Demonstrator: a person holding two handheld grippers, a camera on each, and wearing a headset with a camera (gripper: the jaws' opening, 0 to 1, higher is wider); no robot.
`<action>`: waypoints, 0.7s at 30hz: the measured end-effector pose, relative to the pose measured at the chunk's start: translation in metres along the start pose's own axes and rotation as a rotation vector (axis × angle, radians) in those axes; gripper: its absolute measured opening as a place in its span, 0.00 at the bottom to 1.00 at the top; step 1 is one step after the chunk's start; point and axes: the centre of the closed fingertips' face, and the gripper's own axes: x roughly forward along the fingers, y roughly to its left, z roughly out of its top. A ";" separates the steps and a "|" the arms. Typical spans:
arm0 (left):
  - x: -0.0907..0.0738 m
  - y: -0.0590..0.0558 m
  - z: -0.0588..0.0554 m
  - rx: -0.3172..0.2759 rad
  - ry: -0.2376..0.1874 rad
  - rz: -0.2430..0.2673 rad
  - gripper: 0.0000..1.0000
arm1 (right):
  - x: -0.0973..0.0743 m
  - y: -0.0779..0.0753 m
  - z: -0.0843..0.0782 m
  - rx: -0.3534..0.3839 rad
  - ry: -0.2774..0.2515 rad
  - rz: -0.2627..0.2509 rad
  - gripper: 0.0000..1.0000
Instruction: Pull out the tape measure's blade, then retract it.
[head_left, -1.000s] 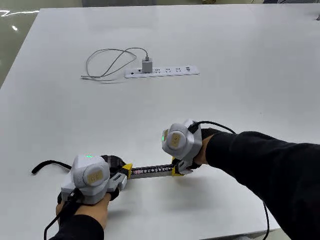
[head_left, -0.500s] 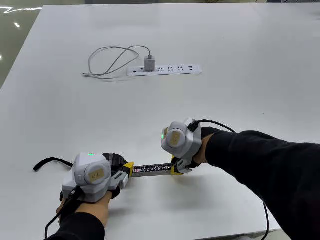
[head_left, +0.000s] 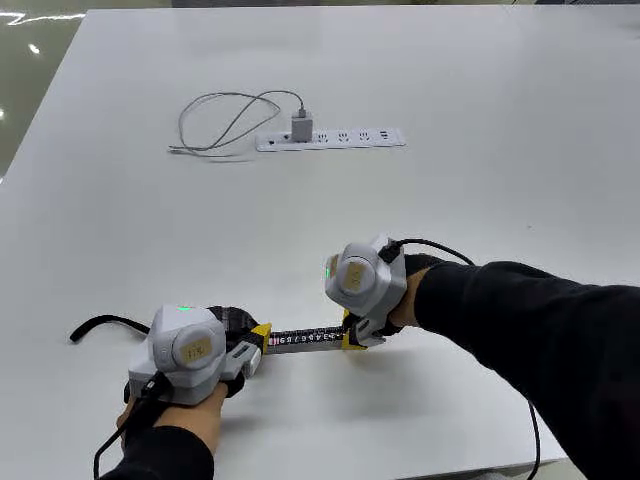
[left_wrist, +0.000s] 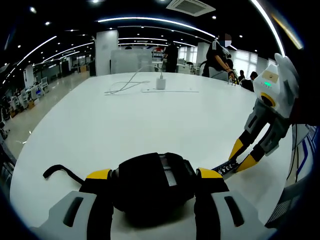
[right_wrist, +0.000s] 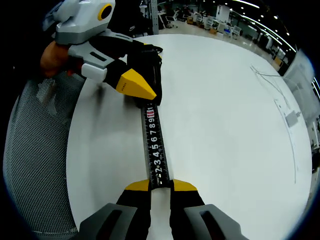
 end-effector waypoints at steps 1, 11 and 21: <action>0.000 0.000 0.000 -0.008 0.000 -0.005 0.61 | 0.001 0.000 0.000 0.003 -0.001 0.000 0.10; 0.000 0.000 0.002 -0.019 -0.009 -0.019 0.61 | 0.001 -0.001 0.002 0.034 -0.027 0.023 0.10; 0.000 -0.001 0.001 -0.005 -0.013 -0.025 0.61 | 0.003 0.000 0.008 0.037 -0.035 0.034 0.10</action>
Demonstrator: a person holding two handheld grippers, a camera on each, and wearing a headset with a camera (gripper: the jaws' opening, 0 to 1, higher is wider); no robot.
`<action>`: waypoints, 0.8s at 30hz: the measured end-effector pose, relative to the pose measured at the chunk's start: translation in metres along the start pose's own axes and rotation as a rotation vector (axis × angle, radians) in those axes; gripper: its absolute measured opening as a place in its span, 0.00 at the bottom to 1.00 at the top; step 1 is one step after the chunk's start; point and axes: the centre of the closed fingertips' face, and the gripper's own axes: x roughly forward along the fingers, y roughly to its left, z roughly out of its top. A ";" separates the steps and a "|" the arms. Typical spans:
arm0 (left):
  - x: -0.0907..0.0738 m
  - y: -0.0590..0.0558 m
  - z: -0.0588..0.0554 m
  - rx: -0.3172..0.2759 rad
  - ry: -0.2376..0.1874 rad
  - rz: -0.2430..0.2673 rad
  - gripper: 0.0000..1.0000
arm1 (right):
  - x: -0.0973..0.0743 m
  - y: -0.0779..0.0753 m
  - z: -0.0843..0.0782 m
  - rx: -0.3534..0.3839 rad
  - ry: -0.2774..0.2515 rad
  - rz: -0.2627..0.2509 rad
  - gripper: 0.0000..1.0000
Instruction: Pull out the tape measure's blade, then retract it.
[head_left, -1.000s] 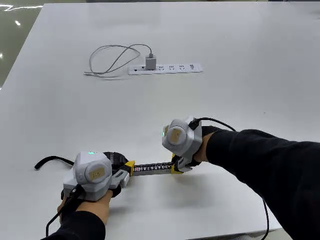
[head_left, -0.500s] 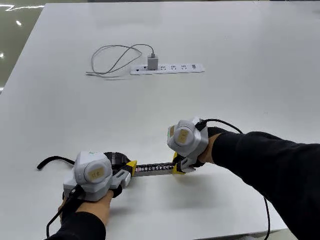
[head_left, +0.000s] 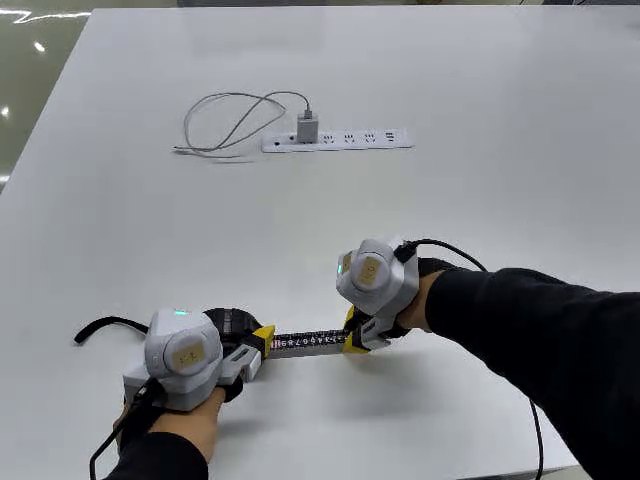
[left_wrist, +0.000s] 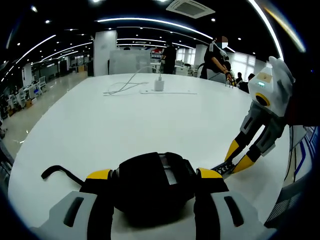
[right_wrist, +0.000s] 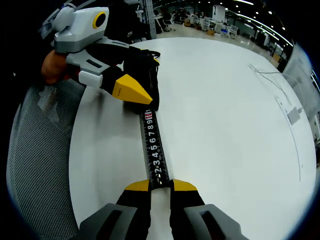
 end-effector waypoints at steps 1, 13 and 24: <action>0.000 0.000 0.000 0.000 0.000 0.000 0.61 | 0.000 0.000 0.000 -0.003 0.000 0.000 0.10; -0.001 0.001 -0.001 -0.015 0.002 -0.001 0.61 | 0.004 0.002 0.010 -0.010 -0.012 -0.006 0.10; -0.002 0.001 -0.001 -0.026 0.004 -0.006 0.61 | 0.009 0.003 0.019 -0.006 -0.034 0.000 0.10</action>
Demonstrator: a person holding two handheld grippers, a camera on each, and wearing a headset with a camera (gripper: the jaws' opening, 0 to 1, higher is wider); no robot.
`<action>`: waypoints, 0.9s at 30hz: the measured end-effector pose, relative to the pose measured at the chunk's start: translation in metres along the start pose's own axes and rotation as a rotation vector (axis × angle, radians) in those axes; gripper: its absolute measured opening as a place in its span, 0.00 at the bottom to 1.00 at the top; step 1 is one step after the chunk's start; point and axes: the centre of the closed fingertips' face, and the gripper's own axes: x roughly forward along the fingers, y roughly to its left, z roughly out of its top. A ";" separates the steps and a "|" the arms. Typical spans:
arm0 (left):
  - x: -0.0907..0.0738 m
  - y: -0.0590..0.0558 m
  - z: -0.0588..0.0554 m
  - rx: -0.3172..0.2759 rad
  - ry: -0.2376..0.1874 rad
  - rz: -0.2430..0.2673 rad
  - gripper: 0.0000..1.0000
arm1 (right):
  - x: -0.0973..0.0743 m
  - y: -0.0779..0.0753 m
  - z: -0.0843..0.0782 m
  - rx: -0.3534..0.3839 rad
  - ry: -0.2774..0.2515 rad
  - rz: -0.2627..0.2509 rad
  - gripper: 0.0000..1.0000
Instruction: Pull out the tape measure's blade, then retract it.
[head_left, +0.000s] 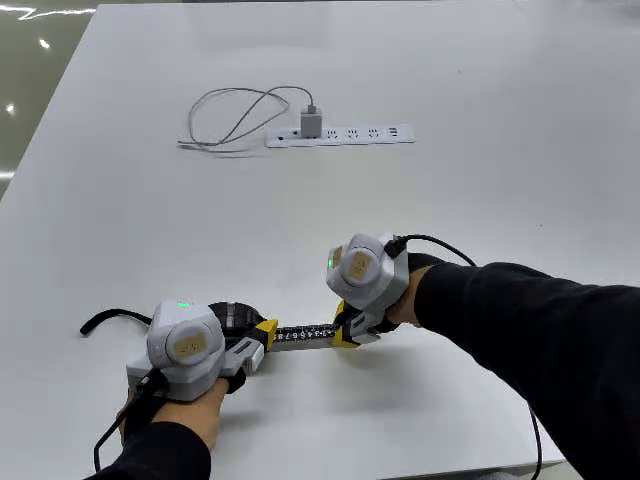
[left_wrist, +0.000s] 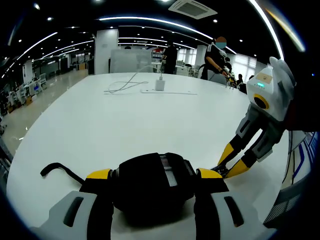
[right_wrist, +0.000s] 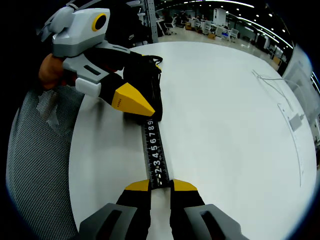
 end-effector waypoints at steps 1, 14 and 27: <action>0.000 0.000 0.000 -0.001 0.000 0.000 0.61 | 0.000 0.000 0.001 0.001 0.000 0.000 0.10; 0.000 0.000 0.000 -0.005 0.001 0.002 0.61 | 0.005 0.001 0.008 0.002 -0.009 0.001 0.10; 0.000 0.000 0.000 -0.006 0.004 0.002 0.61 | 0.009 0.003 0.018 0.017 -0.034 0.000 0.10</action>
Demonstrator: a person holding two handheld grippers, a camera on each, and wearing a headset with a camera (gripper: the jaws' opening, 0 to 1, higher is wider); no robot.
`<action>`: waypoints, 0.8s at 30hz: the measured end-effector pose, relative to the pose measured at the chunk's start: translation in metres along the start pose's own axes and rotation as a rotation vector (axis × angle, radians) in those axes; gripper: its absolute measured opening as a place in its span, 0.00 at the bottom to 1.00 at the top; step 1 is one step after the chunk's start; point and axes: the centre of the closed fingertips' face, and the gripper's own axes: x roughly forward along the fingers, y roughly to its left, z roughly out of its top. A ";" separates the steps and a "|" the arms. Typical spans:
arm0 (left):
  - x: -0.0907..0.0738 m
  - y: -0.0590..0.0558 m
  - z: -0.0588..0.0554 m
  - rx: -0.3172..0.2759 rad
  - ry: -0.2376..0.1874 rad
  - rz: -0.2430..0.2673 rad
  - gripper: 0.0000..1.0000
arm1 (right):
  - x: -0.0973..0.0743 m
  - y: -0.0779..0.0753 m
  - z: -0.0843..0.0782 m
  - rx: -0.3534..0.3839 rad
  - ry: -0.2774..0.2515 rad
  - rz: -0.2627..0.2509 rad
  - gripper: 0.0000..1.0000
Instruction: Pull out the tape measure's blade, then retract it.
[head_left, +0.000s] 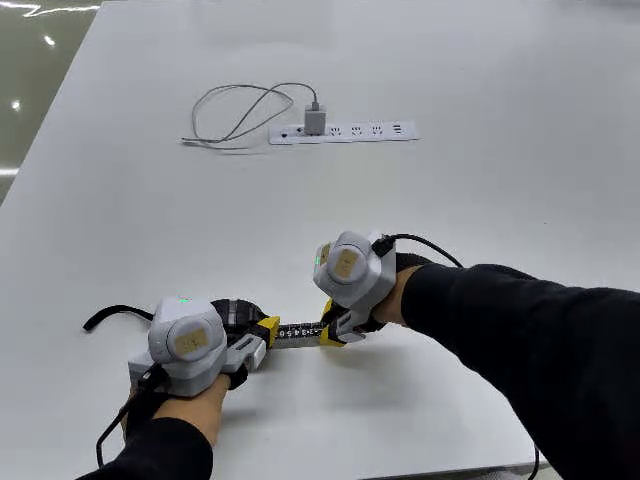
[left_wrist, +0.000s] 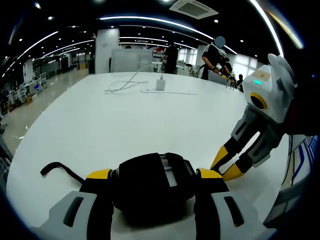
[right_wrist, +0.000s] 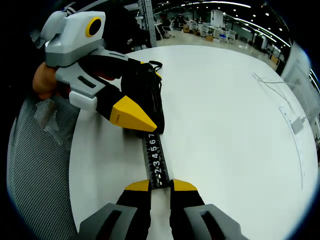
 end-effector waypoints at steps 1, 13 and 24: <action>0.000 0.000 0.000 0.000 0.000 0.000 0.61 | 0.000 0.000 0.001 -0.002 -0.001 -0.001 0.10; -0.001 0.000 0.000 -0.007 0.003 -0.001 0.61 | 0.004 0.002 0.009 -0.009 -0.006 -0.005 0.10; -0.001 0.000 0.000 -0.008 0.004 -0.004 0.61 | 0.009 0.002 0.017 -0.012 -0.010 -0.005 0.10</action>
